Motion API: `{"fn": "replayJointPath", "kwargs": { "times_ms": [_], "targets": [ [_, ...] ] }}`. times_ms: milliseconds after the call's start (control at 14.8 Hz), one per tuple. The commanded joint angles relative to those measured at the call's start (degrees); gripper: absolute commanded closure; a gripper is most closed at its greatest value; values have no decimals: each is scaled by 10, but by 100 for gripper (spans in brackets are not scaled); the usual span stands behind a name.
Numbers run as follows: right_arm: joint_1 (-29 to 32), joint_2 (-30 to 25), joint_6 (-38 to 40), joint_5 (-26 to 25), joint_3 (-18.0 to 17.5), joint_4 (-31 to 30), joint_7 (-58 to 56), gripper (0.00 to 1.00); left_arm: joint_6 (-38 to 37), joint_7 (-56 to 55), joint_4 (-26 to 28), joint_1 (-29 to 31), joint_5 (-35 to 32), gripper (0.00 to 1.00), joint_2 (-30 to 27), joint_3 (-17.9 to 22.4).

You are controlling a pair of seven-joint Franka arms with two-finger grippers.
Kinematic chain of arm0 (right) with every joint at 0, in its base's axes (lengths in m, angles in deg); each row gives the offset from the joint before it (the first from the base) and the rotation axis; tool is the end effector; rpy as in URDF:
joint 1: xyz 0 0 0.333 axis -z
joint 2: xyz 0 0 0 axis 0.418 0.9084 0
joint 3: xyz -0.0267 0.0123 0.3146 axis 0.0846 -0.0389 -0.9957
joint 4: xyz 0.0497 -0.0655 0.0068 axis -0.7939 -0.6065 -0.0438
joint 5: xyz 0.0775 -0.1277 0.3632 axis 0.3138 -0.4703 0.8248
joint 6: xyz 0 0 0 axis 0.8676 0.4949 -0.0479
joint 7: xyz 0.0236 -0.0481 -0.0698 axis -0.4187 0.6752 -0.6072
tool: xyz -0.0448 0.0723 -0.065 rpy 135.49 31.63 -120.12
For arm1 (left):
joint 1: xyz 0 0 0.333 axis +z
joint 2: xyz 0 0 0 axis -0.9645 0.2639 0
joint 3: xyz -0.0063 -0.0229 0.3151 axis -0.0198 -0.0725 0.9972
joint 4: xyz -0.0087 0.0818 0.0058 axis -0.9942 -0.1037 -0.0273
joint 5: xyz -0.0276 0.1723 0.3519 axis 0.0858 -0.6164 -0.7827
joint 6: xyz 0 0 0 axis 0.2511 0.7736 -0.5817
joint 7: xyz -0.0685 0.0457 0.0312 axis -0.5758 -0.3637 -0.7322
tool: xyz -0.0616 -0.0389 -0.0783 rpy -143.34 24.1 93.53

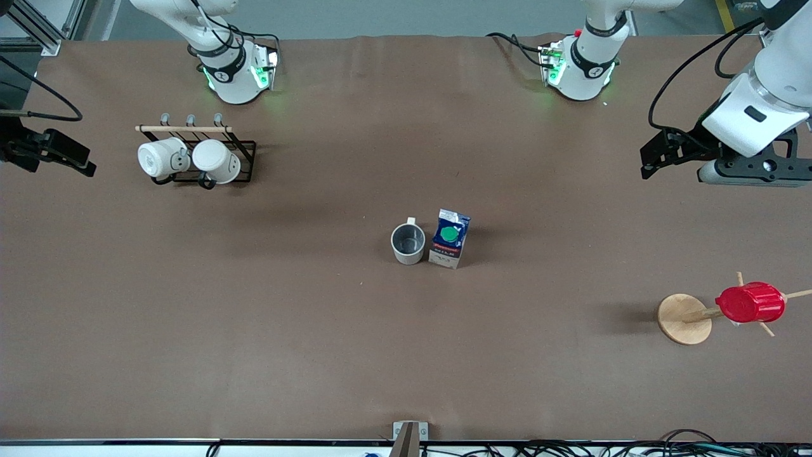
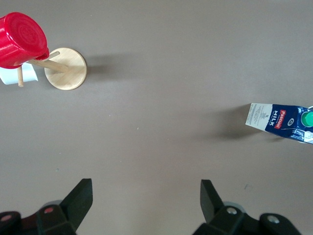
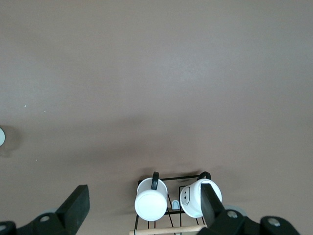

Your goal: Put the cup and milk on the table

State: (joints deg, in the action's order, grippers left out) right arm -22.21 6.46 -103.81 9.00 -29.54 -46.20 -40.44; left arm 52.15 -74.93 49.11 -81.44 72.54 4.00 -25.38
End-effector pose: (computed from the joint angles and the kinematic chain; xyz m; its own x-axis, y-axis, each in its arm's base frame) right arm 0.5530 -0.0101 0.6456 0.9948 -0.1010 -0.0136 -0.1010 -0.9949 0.0059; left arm 0.5489 -0.1064 0.6204 0.9967 -0.0695 0.0410 -0.0704 -0.9973 0.0193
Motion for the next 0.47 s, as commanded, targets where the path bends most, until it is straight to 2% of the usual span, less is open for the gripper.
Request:
{"fn": "replayJointPath", "kwargs": {
  "times_ms": [0, 405],
  "targets": [
    [1, -10, -2, 8, 1, -11, -8, 0, 10, -5, 27, 15, 1, 3, -28, -5],
    [1, -10, -1, 8, 1, -12, -8, 0, 14, -5, 31, 28, 0, 3, -29, -24]
  ]
}}
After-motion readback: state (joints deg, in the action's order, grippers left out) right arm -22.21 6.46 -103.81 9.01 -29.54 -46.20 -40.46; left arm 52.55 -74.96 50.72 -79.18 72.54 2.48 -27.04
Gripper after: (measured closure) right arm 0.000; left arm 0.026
